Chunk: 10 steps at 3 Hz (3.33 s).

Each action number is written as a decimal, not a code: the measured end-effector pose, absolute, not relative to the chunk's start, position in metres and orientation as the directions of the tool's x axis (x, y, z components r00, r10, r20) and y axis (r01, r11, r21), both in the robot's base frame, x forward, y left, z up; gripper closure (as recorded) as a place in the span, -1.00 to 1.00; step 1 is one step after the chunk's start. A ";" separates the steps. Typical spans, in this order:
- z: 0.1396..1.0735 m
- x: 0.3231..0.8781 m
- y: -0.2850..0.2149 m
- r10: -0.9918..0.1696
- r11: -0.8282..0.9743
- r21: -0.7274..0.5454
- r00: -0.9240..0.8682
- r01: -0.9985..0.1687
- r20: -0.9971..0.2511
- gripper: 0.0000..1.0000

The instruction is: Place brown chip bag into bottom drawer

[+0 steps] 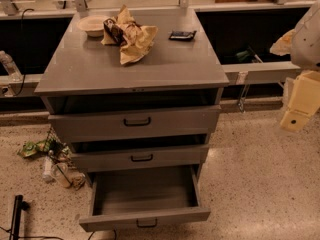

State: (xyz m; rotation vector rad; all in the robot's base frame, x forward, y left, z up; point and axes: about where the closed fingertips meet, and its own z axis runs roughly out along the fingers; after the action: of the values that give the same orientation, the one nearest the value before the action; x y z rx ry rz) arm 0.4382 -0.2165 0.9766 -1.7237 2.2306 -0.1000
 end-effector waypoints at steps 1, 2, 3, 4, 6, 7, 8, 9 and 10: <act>0.977 0.438 -0.217 -0.953 0.270 -0.247 -0.221 -0.931 -0.207 -1.00; 0.967 0.462 -0.208 -0.925 0.317 -0.250 -0.240 -0.915 -0.296 -1.00; 0.955 0.510 -0.189 -0.864 0.378 -0.261 -0.237 -0.888 -0.445 -1.00; 0.943 0.559 -0.157 -0.816 0.424 -0.304 -0.215 -0.853 -0.537 -1.00; 0.955 0.583 -0.149 -0.790 0.458 -0.363 -0.185 -0.811 -0.584 -1.00; 0.962 0.607 -0.130 -0.762 0.477 -0.395 -0.145 -0.785 -0.631 -1.00; 0.967 0.651 -0.092 -0.709 0.477 -0.419 -0.057 -0.773 -0.702 -1.00; 0.937 0.706 -0.039 -0.632 0.472 -0.362 -0.022 -0.804 -0.775 -1.00; 0.920 0.743 -0.005 -0.586 0.447 -0.328 0.005 -0.832 -0.810 -1.00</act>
Offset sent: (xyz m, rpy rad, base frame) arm 0.0936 0.0278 -0.0342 0.3324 -0.0998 -0.1067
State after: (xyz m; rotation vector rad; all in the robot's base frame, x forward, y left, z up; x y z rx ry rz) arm 0.7428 -0.0047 0.9200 -1.2400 1.6855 0.3035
